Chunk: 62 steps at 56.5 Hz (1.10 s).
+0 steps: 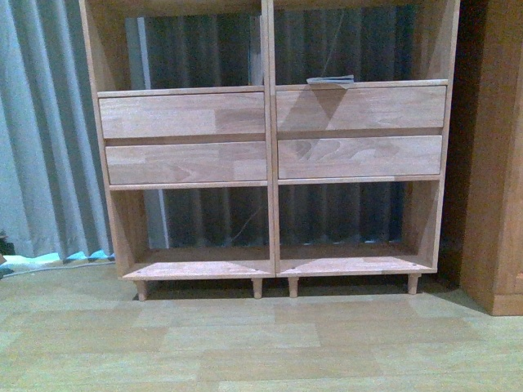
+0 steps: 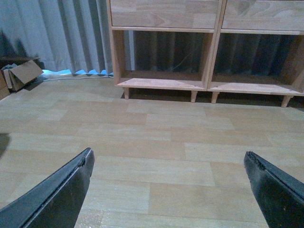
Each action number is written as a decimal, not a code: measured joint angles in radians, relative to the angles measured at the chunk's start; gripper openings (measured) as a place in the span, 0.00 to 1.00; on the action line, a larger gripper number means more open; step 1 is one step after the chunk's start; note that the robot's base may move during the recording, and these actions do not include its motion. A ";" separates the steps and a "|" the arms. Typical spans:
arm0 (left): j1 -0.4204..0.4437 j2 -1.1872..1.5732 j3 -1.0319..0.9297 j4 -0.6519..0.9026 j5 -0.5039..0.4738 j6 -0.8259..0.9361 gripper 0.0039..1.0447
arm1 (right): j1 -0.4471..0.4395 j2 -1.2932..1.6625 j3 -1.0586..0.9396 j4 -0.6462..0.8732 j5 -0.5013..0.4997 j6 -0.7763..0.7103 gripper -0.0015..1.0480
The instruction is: Organize books on shelf
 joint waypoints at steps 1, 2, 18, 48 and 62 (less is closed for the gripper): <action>0.000 0.000 0.000 0.000 0.000 0.000 0.93 | 0.000 0.000 0.000 0.000 0.000 0.000 0.93; 0.000 0.000 0.000 0.000 0.000 0.000 0.93 | 0.000 0.000 0.000 0.000 0.000 0.000 0.93; 0.000 0.000 0.000 0.000 0.000 0.000 0.93 | 0.000 0.000 0.000 0.000 0.000 0.000 0.93; 0.000 0.000 0.000 0.000 0.000 0.000 0.93 | 0.000 0.000 0.000 0.000 0.000 0.000 0.93; 0.000 0.000 0.000 0.000 0.000 0.000 0.93 | 0.000 0.000 0.000 0.000 0.000 0.000 0.93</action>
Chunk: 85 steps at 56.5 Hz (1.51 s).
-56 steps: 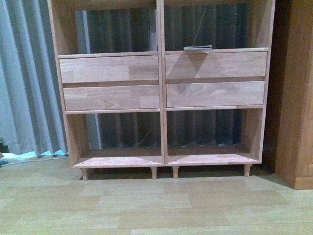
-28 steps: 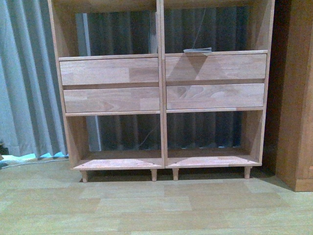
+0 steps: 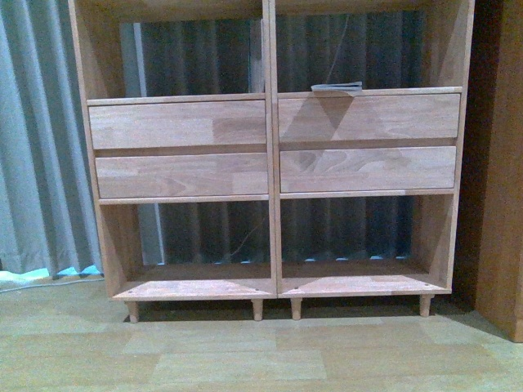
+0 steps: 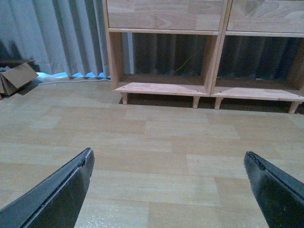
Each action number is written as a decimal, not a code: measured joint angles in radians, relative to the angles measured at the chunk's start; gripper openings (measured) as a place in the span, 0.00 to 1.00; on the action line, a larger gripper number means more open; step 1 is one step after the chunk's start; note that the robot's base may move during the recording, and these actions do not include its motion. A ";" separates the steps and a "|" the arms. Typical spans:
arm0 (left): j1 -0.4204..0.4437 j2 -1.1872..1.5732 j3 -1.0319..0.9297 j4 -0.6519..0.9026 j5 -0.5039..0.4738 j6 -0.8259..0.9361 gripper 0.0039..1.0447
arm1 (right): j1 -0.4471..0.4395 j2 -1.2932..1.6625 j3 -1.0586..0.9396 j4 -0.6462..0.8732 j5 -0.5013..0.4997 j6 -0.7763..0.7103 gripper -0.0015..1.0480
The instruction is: Organize books on shelf
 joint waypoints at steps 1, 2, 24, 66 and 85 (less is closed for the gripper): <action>0.000 0.000 0.000 0.000 0.000 0.000 0.93 | 0.000 0.000 0.000 0.000 0.000 0.000 0.93; 0.000 0.000 0.000 0.000 0.000 0.000 0.93 | 0.000 0.000 0.000 0.000 0.000 0.000 0.93; 0.000 0.000 0.000 0.000 0.000 0.000 0.93 | 0.000 0.000 0.000 0.000 0.000 0.000 0.93; 0.000 0.000 0.000 0.000 0.000 0.000 0.93 | 0.000 0.000 0.000 0.000 0.000 0.000 0.93; 0.000 0.000 0.000 0.000 0.000 0.000 0.93 | 0.000 0.000 0.000 0.000 0.000 0.000 0.93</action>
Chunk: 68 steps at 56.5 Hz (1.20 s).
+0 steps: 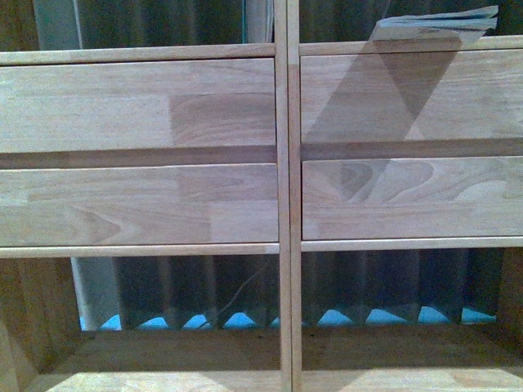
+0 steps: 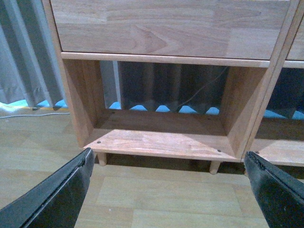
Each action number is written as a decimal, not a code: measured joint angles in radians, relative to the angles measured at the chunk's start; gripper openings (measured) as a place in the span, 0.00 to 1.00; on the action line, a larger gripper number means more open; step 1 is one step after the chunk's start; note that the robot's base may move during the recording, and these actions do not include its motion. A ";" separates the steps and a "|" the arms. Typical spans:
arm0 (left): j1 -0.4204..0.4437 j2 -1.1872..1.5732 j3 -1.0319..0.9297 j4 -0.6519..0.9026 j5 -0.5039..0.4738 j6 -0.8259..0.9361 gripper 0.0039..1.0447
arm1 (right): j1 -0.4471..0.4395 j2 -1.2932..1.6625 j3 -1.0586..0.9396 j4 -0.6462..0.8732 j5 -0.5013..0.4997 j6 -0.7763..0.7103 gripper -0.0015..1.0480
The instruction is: Organize books on shelf
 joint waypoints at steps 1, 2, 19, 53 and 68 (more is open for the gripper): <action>0.000 0.000 0.000 0.000 0.000 0.000 0.93 | 0.000 0.000 0.000 0.000 0.000 0.000 0.93; 0.000 0.000 0.000 0.000 0.000 0.000 0.93 | 0.000 0.000 0.000 0.000 0.000 0.000 0.93; 0.000 0.001 0.000 0.000 0.001 0.000 0.93 | 0.000 0.000 0.000 0.000 0.001 0.000 0.93; 0.000 0.001 0.000 0.000 0.000 0.000 0.93 | 0.000 0.000 0.000 0.000 0.000 0.000 0.93; 0.000 0.001 0.000 0.000 0.000 0.000 0.93 | 0.000 0.000 0.000 0.000 0.000 0.003 0.93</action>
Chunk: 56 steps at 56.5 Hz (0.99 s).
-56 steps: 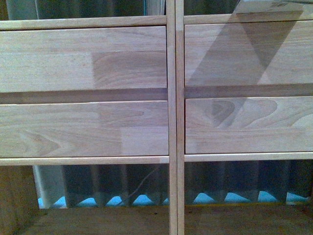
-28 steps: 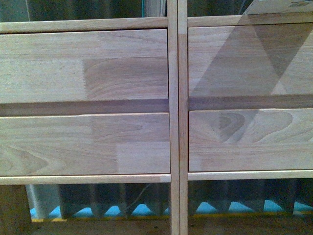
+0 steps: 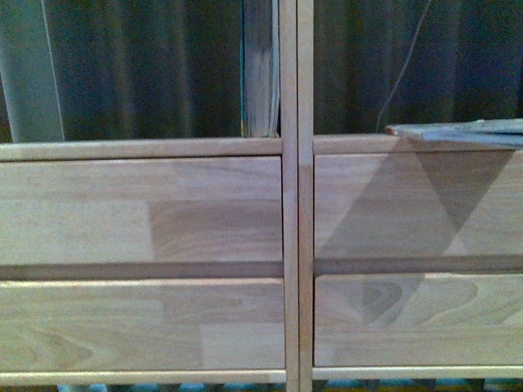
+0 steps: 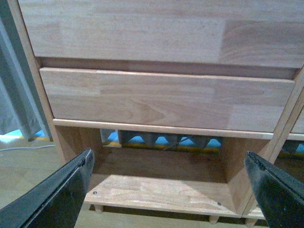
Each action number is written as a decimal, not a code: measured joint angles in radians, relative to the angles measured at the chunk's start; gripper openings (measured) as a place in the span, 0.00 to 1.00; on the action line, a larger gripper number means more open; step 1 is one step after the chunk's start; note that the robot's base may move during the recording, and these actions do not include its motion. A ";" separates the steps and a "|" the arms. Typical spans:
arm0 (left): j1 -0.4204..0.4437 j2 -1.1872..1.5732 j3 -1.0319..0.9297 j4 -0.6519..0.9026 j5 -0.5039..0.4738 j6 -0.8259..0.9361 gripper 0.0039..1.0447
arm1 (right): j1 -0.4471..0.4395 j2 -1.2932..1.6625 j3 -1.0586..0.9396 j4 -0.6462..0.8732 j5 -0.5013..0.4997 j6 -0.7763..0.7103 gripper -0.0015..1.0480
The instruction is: Organize books on shelf
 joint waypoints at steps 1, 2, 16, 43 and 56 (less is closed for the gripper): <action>0.000 0.000 0.000 0.000 0.001 0.000 0.93 | 0.000 0.000 0.000 0.000 0.000 0.001 0.93; 0.000 0.000 0.000 0.000 0.000 0.000 0.93 | 0.000 0.000 0.000 0.000 0.000 0.000 0.93; 0.000 0.000 0.000 0.000 0.000 0.000 0.93 | 0.000 0.000 0.000 0.000 0.000 0.002 0.93; 0.000 0.000 0.000 0.000 0.000 0.000 0.93 | 0.006 1.037 0.179 0.966 -0.214 0.751 0.93; 0.000 0.000 0.000 0.000 0.000 0.000 0.93 | 0.047 1.460 0.472 1.068 -0.106 1.048 0.93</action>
